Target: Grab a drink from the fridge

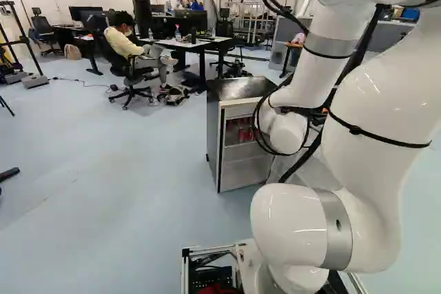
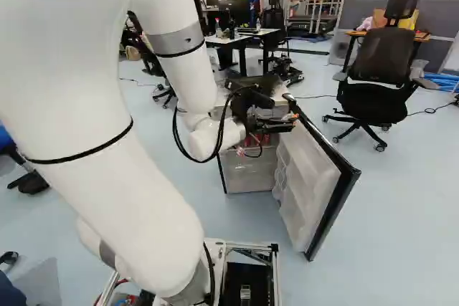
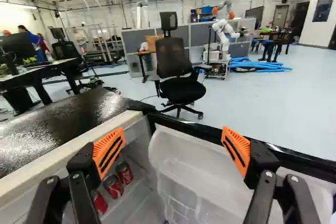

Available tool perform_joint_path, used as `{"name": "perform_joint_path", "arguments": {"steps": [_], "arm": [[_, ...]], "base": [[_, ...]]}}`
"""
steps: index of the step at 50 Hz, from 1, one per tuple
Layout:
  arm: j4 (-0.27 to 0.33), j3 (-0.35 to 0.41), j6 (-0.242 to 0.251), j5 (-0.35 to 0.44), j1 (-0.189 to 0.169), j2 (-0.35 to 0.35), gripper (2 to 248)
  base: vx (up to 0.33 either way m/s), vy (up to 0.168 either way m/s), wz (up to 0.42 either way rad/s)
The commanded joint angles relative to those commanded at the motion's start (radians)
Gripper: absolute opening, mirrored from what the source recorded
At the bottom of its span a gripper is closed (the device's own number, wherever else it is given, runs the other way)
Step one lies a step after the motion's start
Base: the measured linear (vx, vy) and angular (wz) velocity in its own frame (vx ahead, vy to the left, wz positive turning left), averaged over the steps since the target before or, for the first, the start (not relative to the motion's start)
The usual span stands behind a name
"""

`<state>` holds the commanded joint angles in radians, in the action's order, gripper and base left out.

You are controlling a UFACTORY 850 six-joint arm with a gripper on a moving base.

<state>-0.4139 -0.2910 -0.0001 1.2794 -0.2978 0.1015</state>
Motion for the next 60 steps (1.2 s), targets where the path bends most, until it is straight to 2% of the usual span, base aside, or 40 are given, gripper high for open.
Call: {"name": "perform_joint_path", "arguments": {"steps": [36,60], "arm": [[0.378,-0.013,0.0,0.0,0.0,0.107,247],[0.63,-0.035,0.0,0.0,-0.018,0.189,247]], "base": [[0.0,0.0,0.0],[0.0,0.0,0.0]]}}
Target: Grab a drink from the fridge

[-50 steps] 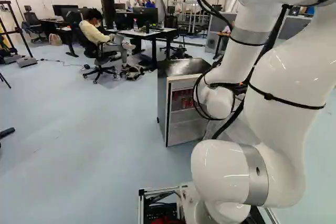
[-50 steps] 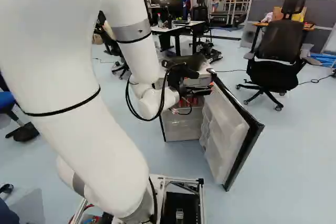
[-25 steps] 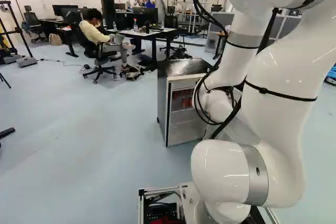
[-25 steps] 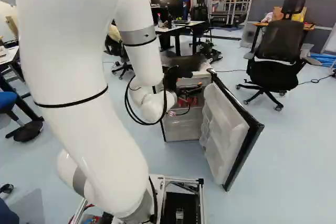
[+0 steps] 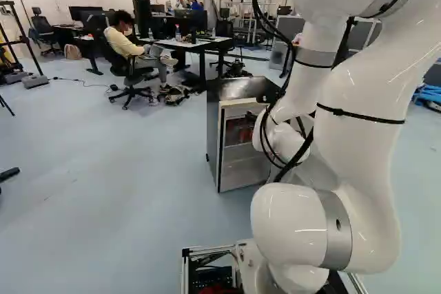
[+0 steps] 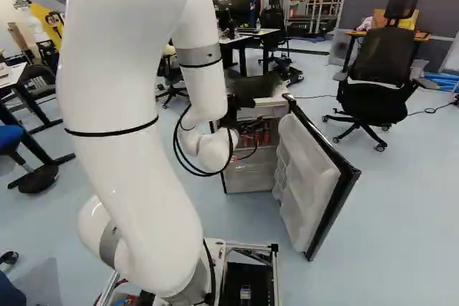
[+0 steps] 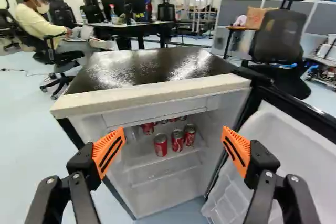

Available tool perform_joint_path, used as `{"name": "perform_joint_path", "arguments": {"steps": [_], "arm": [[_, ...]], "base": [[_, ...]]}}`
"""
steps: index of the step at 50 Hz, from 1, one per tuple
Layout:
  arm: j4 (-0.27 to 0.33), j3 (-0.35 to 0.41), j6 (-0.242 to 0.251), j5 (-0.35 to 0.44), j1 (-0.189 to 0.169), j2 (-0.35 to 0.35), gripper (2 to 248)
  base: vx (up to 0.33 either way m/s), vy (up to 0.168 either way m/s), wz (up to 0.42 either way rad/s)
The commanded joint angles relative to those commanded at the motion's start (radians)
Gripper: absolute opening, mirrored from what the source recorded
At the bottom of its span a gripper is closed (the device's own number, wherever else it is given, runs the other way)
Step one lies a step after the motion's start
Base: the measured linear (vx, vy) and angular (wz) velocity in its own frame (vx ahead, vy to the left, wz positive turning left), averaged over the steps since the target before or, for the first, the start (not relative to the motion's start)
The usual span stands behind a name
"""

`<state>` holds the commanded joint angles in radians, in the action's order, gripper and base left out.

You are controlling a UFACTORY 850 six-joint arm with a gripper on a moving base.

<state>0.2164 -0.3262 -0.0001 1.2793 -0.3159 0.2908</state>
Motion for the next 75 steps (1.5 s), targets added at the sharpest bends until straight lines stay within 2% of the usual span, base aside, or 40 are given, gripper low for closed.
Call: {"name": "perform_joint_path", "arguments": {"steps": [8,35,75], "arm": [[0.061,-0.008,0.0,-0.004,-0.007,0.028,247],[0.064,-0.038,0.0,-0.005,-0.018,0.123,247],[0.111,-0.09,0.0,-0.005,-0.018,0.266,247]], "base": [[0.0,0.0,0.0],[0.0,0.0,0.0],[0.0,0.0,0.0]]}}
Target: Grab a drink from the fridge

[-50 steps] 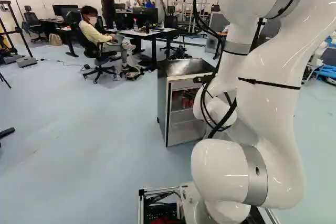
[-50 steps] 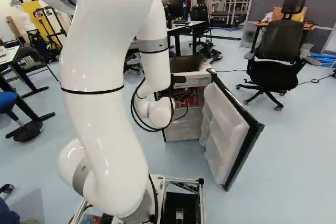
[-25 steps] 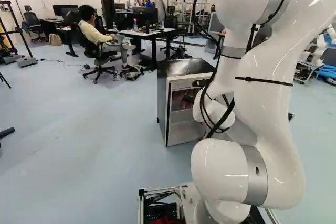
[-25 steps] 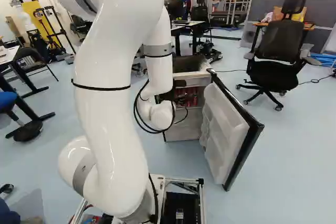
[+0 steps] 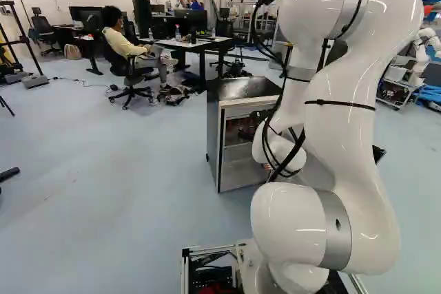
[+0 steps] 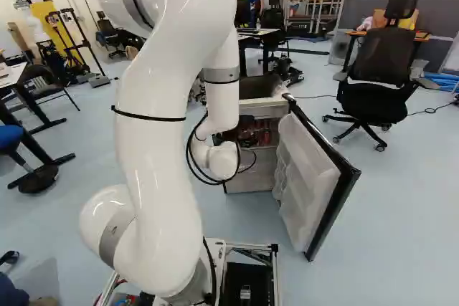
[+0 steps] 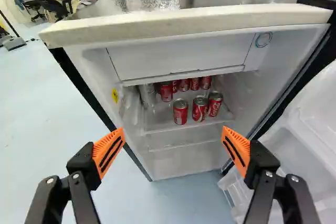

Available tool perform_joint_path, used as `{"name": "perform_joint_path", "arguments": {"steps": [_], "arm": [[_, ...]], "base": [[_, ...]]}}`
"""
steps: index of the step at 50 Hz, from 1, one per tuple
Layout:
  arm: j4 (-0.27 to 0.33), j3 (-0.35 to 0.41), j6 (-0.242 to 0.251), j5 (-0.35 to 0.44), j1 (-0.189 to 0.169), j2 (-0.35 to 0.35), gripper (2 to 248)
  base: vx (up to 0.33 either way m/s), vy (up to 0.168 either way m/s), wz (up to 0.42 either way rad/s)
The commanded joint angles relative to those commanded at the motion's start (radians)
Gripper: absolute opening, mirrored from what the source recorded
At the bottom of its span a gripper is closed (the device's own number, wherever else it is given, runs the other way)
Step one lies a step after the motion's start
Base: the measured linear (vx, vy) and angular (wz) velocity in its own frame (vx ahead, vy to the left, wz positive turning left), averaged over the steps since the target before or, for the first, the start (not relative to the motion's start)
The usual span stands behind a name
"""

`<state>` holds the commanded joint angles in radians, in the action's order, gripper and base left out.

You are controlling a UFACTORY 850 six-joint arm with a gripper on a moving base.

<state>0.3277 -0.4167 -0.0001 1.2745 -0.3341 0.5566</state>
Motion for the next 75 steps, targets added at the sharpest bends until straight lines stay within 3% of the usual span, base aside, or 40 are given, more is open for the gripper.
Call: {"name": "perform_joint_path", "arguments": {"steps": [38,75], "arm": [[0.0,-0.091,0.0,0.01,0.006,0.155,247],[0.0,-0.209,0.0,0.093,0.021,0.314,247]], "base": [[0.0,0.0,0.0],[0.0,0.0,0.0]]}}
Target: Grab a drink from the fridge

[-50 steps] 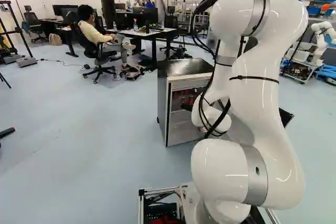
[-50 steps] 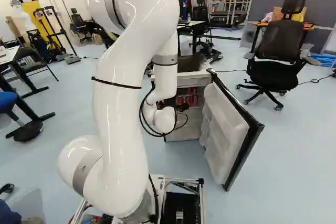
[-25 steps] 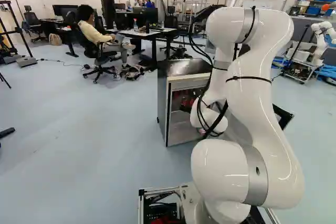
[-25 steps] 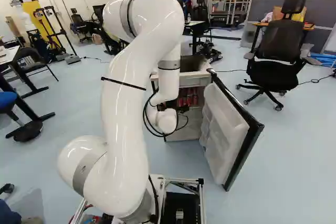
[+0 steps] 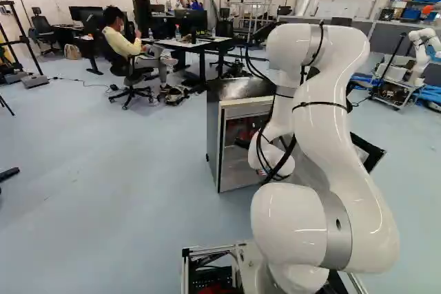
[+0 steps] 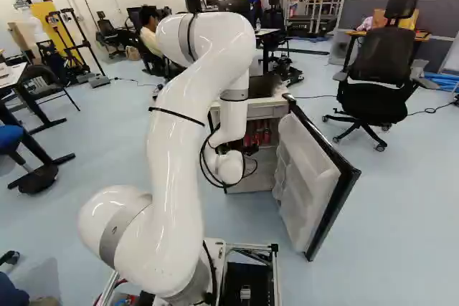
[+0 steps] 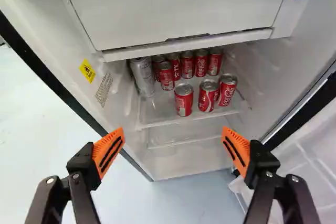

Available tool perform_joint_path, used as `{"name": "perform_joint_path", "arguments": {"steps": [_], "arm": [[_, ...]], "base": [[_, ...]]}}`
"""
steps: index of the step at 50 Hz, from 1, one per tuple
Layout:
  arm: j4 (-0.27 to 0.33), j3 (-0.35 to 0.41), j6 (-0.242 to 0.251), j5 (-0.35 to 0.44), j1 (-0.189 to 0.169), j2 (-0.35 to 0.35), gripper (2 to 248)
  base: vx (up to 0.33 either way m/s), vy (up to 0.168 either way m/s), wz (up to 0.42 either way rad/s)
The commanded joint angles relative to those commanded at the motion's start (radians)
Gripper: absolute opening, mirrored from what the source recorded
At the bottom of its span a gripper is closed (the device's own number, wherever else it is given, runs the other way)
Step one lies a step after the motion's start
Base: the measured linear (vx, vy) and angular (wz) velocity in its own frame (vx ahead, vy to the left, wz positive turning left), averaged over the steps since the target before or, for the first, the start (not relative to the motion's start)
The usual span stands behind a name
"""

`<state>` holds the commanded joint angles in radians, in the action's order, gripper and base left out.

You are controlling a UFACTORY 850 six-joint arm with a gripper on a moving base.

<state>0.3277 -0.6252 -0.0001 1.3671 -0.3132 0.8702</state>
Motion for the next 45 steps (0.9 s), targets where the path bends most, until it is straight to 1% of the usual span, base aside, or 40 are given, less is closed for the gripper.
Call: {"name": "perform_joint_path", "arguments": {"steps": [18,45], "arm": [[0.0,-0.058,0.0,0.062,0.011,0.075,247],[0.0,-0.157,0.0,0.121,0.019,0.187,247]], "base": [[0.0,0.0,0.0],[0.0,0.0,0.0]]}}
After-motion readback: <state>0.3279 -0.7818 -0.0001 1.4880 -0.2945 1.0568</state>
